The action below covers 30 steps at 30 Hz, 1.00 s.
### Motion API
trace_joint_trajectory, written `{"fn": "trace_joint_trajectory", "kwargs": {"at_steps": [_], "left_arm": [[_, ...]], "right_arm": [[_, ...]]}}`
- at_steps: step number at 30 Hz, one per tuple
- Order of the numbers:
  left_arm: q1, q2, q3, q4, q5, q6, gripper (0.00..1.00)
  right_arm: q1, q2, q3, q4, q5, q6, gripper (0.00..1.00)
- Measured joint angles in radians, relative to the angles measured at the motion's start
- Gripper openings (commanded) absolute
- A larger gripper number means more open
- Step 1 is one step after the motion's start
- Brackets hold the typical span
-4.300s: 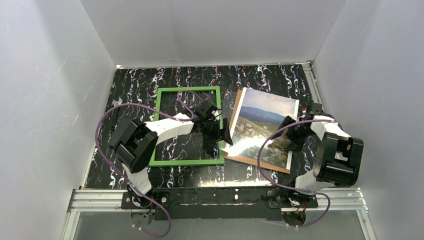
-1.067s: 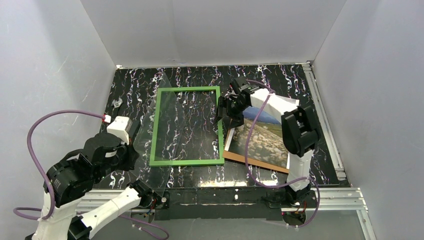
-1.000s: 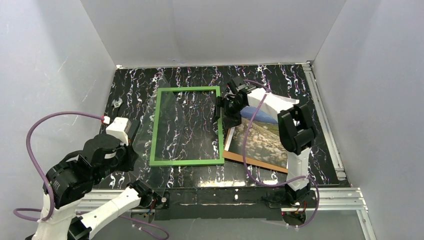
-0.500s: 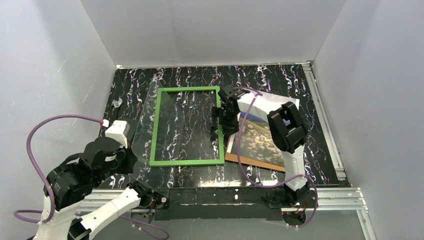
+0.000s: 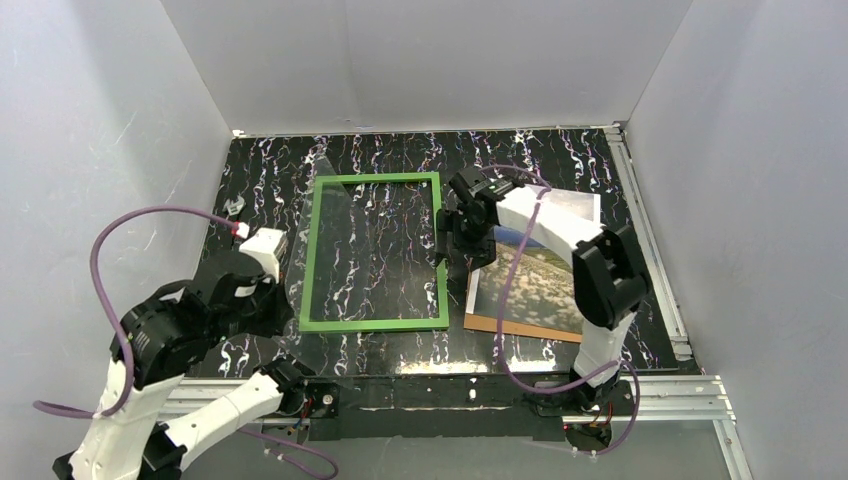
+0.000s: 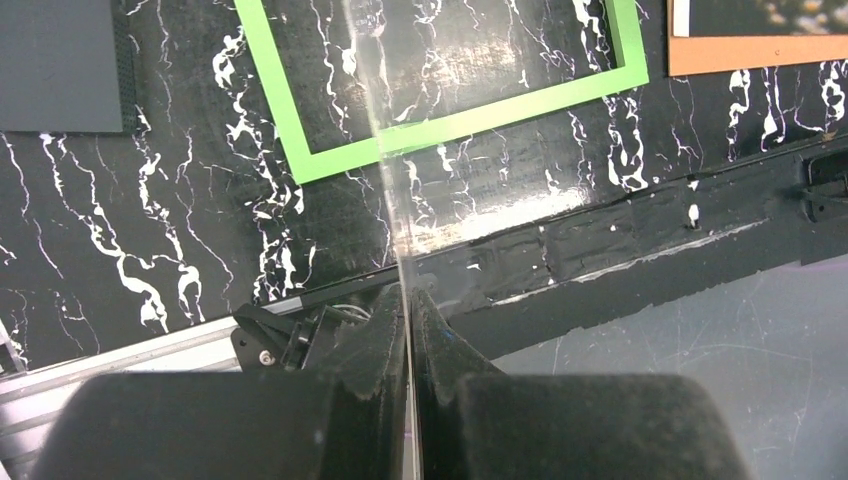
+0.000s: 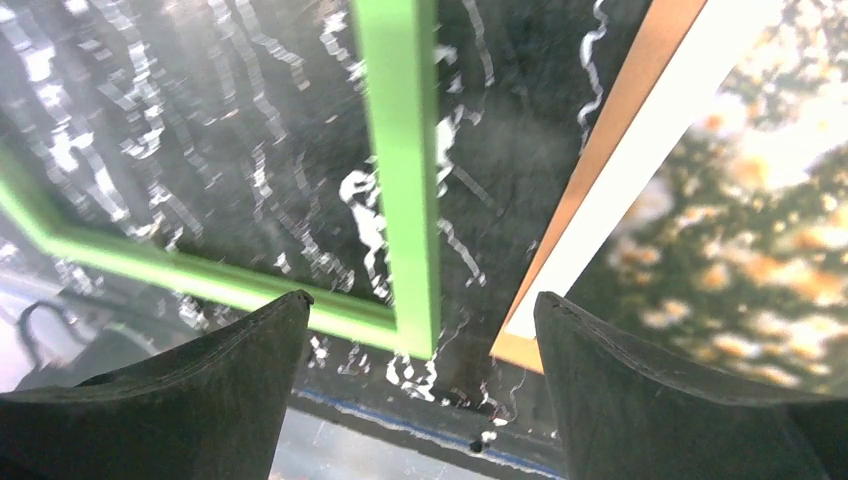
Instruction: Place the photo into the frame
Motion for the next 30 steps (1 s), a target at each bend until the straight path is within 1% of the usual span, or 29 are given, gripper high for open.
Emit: {"fn": "trace_joint_trajectory", "kwargs": {"at_steps": [8, 12, 19, 23, 26, 30], "left_arm": [[0.0, 0.146, 0.082, 0.024, 0.07, 0.036, 0.0], [0.0, 0.233, 0.142, 0.021, 0.115, 0.054, 0.0], [0.0, 0.358, 0.232, 0.013, 0.168, 0.061, 0.0], [-0.008, 0.385, 0.26, 0.008, 0.177, 0.062, 0.0], [-0.034, 0.397, 0.288, -0.003, 0.164, 0.066, 0.0], [-0.099, 0.41, 0.302, -0.01, 0.117, 0.078, 0.0]], "right_arm": [[0.001, -0.304, -0.072, 0.019, -0.073, 0.053, 0.94], [0.001, -0.415, -0.073, 0.015, -0.098, 0.089, 0.95], [0.001, -0.549, -0.074, 0.033, -0.153, 0.191, 0.94], [0.001, -0.606, -0.073, 0.064, -0.187, 0.254, 0.94], [0.001, -0.614, -0.068, 0.069, -0.208, 0.293, 0.94], [0.001, -0.604, -0.053, 0.067, -0.233, 0.332, 0.94]]}}
